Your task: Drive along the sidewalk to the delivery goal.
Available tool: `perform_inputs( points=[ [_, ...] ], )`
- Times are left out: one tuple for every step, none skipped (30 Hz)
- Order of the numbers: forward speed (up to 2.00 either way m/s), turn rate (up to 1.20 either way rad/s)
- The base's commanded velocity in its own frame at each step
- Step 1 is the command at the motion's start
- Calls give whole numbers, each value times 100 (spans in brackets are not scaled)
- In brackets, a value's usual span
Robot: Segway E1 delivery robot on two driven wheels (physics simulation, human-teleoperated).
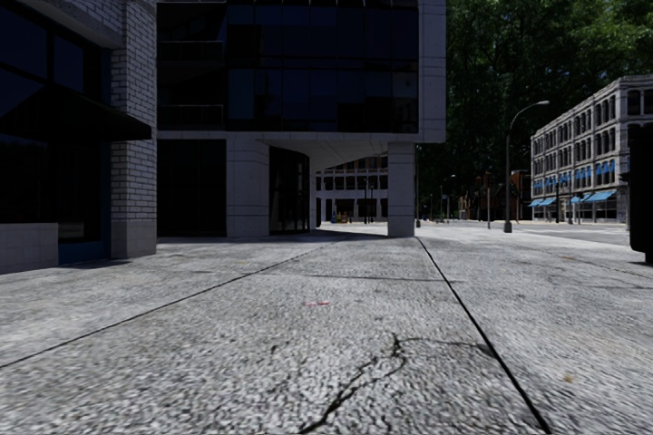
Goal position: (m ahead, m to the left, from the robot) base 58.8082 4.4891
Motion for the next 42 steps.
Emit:
perform_inputs(
  points=[
    [200, 0],
    [200, 0],
    [200, 0],
    [200, 0],
    [200, 0],
    [200, 0],
    [200, 0],
    [200, 0],
    [200, 0],
    [200, 0],
    [200, 0],
    [200, 0],
    [200, 0],
    [200, 0],
    [200, 0],
    [200, 0],
    [200, 0],
    [200, 0],
    [200, 0],
    [200, 0],
    [200, 0],
    [200, 0],
    [200, 0],
    [200, 0],
    [200, 0],
    [200, -14],
    [200, -21],
    [200, -21],
    [200, -23],
    [200, -24],
    [200, -24],
    [200, -24],
    [200, -24],
    [200, -24],
    [200, -24],
    [200, -24],
    [200, -24],
    [200, -24],
    [200, -20],
    [200, -12],
    [200, -1],
    [200, -1]
  ],
)
